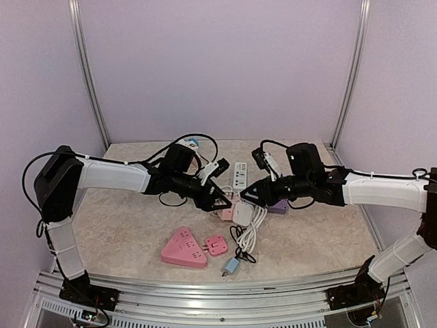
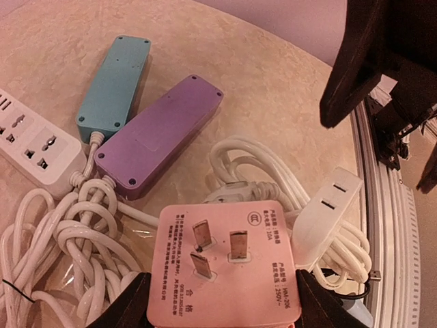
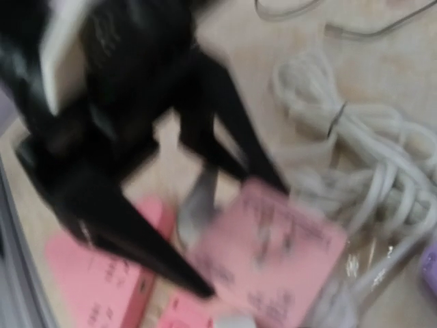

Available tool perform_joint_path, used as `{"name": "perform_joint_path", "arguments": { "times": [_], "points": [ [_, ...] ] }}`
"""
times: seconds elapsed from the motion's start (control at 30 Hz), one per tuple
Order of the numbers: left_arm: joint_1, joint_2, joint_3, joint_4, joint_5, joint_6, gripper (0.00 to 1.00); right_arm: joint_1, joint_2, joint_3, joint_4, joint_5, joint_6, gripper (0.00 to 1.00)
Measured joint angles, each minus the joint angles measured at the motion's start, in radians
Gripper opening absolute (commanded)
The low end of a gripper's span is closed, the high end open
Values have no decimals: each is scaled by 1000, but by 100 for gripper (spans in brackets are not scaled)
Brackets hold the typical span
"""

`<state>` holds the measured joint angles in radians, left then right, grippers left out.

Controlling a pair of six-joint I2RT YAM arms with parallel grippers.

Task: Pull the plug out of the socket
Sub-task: Remove the plug from the socket.

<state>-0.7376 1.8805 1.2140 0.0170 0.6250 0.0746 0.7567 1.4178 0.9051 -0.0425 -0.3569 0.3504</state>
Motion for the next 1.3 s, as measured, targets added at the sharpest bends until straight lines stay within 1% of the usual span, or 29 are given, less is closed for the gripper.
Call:
{"name": "perform_joint_path", "arguments": {
  "times": [0.07, 0.13, 0.27, 0.3, 0.47, 0.57, 0.73, 0.97, 1.3],
  "points": [
    [-2, -4, -5, -11, -28, -35, 33, 1, 0, 0, 67, 11, 17, 58],
    [-3, -8, -5, -14, -52, -74, 33, 4, 0, 0, 116, 25, 37, 65],
    [9, -19, -8, -24, -66, -156, 34, 20, 0, -1, 154, 79, 57, 75],
    [17, -24, -13, -24, -66, -177, 34, 23, 0, -4, 162, 97, 63, 77],
    [70, -55, -49, -16, -49, -277, 34, 27, -16, -51, 177, 156, 94, 77],
    [93, -70, -60, -16, -43, -318, 34, 27, -16, -77, 197, 157, 123, 75],
    [106, -87, -64, -19, -43, -345, 34, 27, 3, -105, 249, 130, 169, 65],
    [106, -89, -64, -21, -43, -362, 34, 27, 89, -77, 273, 112, 186, 57],
    [109, -90, -64, -25, -42, -363, 34, 27, 150, -28, 294, 62, 195, 48]
  ]
}}
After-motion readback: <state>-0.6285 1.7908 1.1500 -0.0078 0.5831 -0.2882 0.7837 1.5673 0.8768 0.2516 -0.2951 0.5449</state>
